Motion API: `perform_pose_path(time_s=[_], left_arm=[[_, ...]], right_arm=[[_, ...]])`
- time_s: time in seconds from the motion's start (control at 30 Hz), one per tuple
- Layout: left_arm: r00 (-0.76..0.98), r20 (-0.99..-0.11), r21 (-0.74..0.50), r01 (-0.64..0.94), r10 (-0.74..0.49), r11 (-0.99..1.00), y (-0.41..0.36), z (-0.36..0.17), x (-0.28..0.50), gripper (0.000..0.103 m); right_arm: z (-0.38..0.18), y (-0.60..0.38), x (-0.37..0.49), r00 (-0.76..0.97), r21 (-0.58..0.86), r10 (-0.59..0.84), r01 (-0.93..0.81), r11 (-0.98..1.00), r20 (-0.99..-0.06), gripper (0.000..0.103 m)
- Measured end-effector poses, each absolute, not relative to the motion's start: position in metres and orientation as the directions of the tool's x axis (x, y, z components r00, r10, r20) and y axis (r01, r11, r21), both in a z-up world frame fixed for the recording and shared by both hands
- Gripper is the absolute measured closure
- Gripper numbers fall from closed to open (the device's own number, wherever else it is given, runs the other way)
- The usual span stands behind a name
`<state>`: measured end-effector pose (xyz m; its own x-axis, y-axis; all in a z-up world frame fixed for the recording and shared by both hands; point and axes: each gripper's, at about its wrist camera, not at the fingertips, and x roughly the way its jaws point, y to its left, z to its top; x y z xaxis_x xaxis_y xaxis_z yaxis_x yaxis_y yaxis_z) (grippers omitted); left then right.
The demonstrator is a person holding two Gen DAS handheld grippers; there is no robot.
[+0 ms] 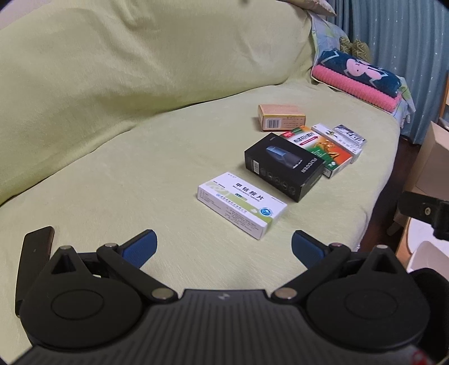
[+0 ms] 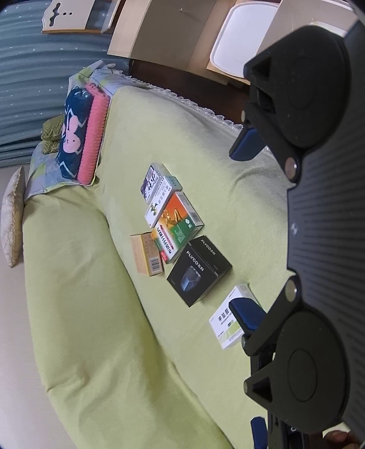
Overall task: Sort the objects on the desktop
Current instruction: 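Move both tools toward the boxes on the sofa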
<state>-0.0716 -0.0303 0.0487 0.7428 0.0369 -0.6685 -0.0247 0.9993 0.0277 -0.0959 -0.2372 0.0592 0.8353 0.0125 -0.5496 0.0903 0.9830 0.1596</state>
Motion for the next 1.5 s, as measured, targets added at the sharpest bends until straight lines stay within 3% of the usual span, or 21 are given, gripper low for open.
perform_pose_path(time_s=[0.37, 1.5], left_arm=[[0.752, -0.655, 0.051, -0.049, 0.07, 0.998, -0.031, 0.061, -0.074, 0.0], [0.735, -0.677, 0.053, 0.003, 0.033, 0.999, -0.04, 0.046, -0.078, 0.0]], right_arm=[[0.08, -0.242, -0.102, 0.869, 0.086, -0.012, 0.063, 0.994, -0.495, 0.001], [0.061, -0.241, -0.1, 0.848, 0.136, 0.005, 0.079, 0.988, -0.53, 0.001]])
